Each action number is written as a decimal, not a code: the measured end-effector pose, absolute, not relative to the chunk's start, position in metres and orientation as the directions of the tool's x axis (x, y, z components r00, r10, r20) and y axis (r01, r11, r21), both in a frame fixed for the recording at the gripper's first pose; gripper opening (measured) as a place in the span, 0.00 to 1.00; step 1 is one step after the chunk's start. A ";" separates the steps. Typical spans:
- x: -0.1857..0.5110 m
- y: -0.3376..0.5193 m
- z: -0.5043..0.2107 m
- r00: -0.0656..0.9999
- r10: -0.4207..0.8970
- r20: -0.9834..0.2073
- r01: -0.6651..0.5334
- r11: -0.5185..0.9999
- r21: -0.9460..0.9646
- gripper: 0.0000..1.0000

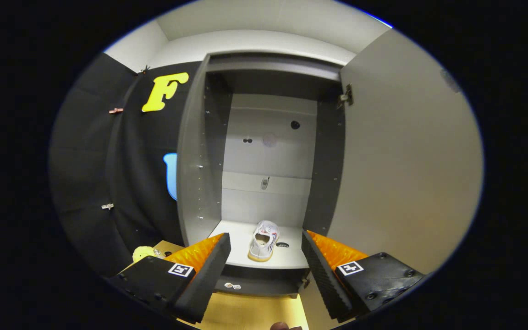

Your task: Open the shoe cabinet door, grab the shoes and put them into the shoe cabinet, then close the shoe cabinet door.

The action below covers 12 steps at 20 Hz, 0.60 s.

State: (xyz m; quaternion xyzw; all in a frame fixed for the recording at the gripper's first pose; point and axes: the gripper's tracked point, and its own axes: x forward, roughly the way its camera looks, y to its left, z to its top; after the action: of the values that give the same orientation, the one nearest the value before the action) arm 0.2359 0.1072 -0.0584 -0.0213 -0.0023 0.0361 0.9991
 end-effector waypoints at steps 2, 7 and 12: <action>0.198 0.094 -0.053 0.998 0.061 0.026 -0.060 0.997 -0.053 0.98; 0.118 0.051 -0.026 0.995 0.037 0.093 -0.030 0.997 -0.072 0.97; 0.075 -0.021 -0.018 0.994 -0.060 0.088 0.061 0.998 -0.011 0.98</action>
State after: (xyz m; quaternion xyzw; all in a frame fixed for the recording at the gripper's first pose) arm 0.0754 -0.0209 -0.0178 -0.0070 -0.0438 -0.0304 0.9986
